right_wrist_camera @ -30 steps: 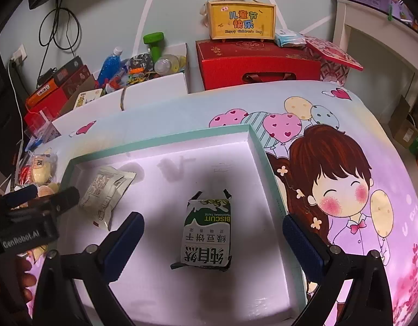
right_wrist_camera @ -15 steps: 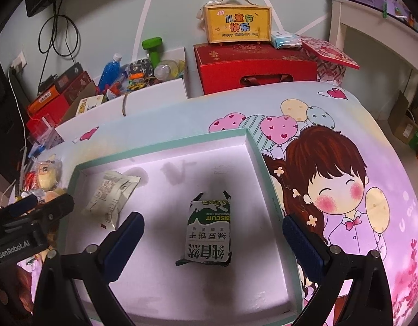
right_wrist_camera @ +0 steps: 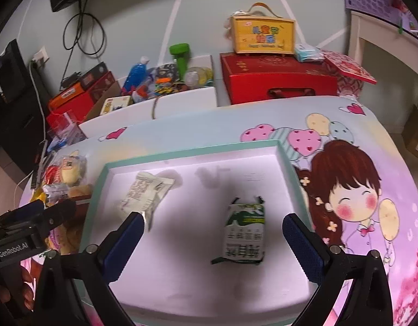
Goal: Organize snacks
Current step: 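Move both tools back from the tray to the snack pile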
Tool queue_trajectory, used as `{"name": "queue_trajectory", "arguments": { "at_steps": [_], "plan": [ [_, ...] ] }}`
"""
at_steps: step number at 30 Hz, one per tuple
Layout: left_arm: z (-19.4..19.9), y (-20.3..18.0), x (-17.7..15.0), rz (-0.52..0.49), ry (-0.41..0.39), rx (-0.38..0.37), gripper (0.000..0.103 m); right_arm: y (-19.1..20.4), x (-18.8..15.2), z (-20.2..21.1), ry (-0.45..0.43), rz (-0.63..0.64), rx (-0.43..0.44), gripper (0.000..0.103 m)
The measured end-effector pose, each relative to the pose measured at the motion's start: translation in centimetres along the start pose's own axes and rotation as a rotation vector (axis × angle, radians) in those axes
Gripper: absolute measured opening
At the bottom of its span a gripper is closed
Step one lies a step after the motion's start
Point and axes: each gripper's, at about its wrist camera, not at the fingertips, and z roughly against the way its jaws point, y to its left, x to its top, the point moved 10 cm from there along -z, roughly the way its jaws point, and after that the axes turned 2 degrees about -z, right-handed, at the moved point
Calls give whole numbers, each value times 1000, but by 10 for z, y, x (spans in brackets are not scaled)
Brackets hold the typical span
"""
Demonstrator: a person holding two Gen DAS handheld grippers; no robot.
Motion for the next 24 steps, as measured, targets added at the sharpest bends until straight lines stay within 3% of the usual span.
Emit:
{"name": "queue_trajectory", "arguments": {
  "at_steps": [6, 13, 24],
  "plan": [
    [13, 40, -7, 79, -19, 8, 102, 15, -5, -6, 29, -58, 58, 103],
    [27, 95, -24, 213, -56, 12, 102, 43, -9, -8, 29, 18, 63, 103],
    [29, 173, -56, 401, -35, 65, 102, 121, -25, -16, 54, 113, 148, 103]
  ]
}}
